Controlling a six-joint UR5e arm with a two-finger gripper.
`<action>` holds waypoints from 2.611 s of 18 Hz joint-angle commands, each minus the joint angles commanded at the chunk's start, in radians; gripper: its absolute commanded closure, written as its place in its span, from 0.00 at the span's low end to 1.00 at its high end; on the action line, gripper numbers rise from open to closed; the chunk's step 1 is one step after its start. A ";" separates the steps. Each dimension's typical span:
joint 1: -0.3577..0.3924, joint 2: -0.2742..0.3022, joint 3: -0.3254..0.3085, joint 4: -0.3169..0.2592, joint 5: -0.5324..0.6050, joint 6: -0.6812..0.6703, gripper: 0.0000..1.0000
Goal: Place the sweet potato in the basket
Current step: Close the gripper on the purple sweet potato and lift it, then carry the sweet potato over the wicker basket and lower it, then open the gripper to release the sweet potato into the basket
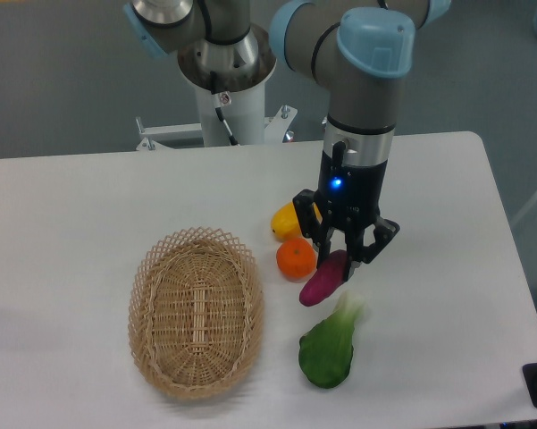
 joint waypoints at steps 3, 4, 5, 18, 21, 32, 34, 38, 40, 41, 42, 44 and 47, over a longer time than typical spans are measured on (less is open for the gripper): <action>0.000 0.003 -0.018 0.008 0.000 0.002 0.68; 0.000 0.003 -0.018 0.005 0.000 -0.002 0.68; -0.002 0.005 -0.023 0.005 0.002 -0.003 0.68; -0.248 -0.066 -0.126 0.106 0.229 -0.379 0.68; -0.290 -0.106 -0.138 0.143 0.270 -0.393 0.68; -0.373 -0.225 -0.156 0.164 0.382 -0.360 0.66; -0.373 -0.227 -0.156 0.166 0.382 -0.360 0.65; -0.379 -0.244 -0.156 0.170 0.380 -0.359 0.61; -0.380 -0.244 -0.158 0.169 0.380 -0.359 0.61; -0.380 -0.245 -0.160 0.169 0.380 -0.359 0.60; -0.380 -0.248 -0.160 0.170 0.380 -0.359 0.58; -0.382 -0.250 -0.160 0.169 0.380 -0.359 0.56; -0.388 -0.250 -0.164 0.169 0.380 -0.356 0.54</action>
